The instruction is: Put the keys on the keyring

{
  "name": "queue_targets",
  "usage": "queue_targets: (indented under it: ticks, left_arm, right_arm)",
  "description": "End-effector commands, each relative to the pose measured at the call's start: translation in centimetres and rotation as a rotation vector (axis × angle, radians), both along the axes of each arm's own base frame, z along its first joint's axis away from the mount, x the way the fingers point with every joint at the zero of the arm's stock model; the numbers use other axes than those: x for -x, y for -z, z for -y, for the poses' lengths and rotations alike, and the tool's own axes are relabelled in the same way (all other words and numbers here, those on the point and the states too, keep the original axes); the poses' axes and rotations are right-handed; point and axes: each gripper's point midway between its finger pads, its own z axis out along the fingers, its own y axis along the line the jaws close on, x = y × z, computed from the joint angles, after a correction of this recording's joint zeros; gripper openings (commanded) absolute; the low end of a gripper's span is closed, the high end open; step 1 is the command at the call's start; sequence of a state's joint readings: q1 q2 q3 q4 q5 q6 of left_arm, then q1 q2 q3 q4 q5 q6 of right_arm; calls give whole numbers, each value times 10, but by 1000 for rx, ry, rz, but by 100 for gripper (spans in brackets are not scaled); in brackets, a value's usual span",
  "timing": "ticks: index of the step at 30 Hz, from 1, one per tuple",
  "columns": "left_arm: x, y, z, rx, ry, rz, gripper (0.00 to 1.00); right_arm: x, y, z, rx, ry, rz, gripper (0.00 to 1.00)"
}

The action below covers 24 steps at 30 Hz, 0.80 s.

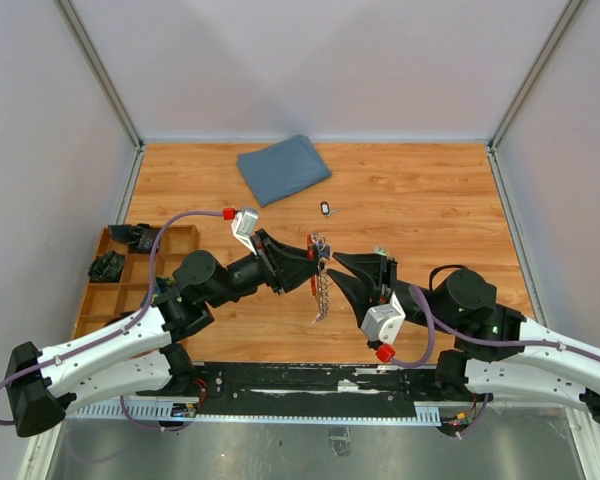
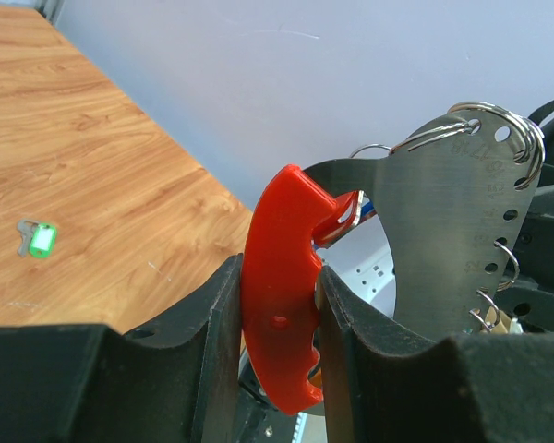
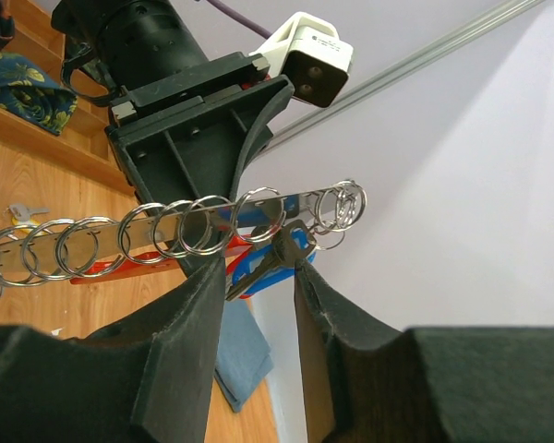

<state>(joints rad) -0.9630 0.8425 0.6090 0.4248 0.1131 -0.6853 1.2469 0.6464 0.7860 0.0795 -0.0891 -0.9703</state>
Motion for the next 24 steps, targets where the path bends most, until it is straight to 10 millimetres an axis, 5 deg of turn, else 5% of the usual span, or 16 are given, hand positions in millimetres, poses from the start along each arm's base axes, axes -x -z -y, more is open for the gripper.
queue_targets:
  ticks: [1, 24]
  left_arm:
    - [-2, -11, -5, 40, -14, 24, 1]
    - [-3, -7, -1, 31, -8, 20, 1]
  right_arm:
    - [10, -20, -3, -66, -47, 5, 37]
    - [14, -31, -11, -100, -68, 23, 35]
